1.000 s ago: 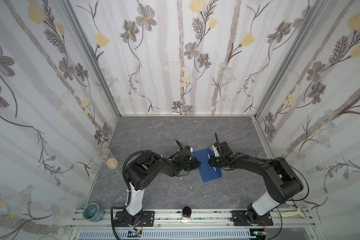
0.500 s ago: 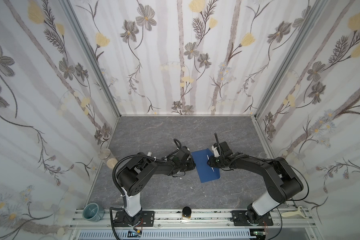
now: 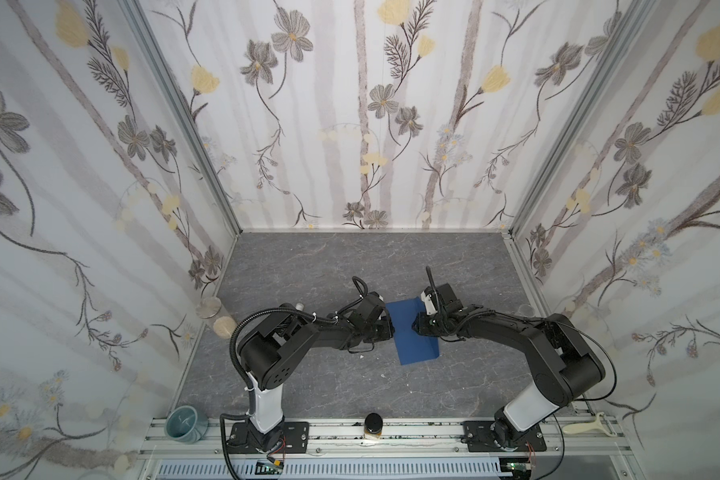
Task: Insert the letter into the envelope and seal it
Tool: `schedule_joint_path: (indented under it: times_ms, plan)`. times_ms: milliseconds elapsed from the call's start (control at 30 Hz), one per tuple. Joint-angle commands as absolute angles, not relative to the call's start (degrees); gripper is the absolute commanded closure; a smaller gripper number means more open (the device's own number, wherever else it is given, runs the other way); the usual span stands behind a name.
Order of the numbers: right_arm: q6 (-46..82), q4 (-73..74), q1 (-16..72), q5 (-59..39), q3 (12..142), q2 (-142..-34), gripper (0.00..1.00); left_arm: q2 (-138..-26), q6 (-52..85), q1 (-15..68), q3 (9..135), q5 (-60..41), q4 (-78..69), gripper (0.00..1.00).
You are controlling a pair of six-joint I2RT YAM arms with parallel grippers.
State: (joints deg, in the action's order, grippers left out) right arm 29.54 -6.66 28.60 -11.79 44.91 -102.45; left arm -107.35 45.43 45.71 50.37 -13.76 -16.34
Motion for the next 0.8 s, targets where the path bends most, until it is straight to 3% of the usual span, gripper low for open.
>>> schedule_joint_path:
  times_ms: [0, 767]
  plan:
    - [30.6, -6.5, 29.2, -13.4, 45.4, -103.2, 0.67, -108.3, 45.1, 46.0, 50.6, -14.0, -12.5, 0.87]
    - [37.5, -3.5, 34.2, -12.9, 44.5, -100.9, 0.65, -103.9, 46.1, 43.5, 46.7, -8.5, -12.2, 0.88]
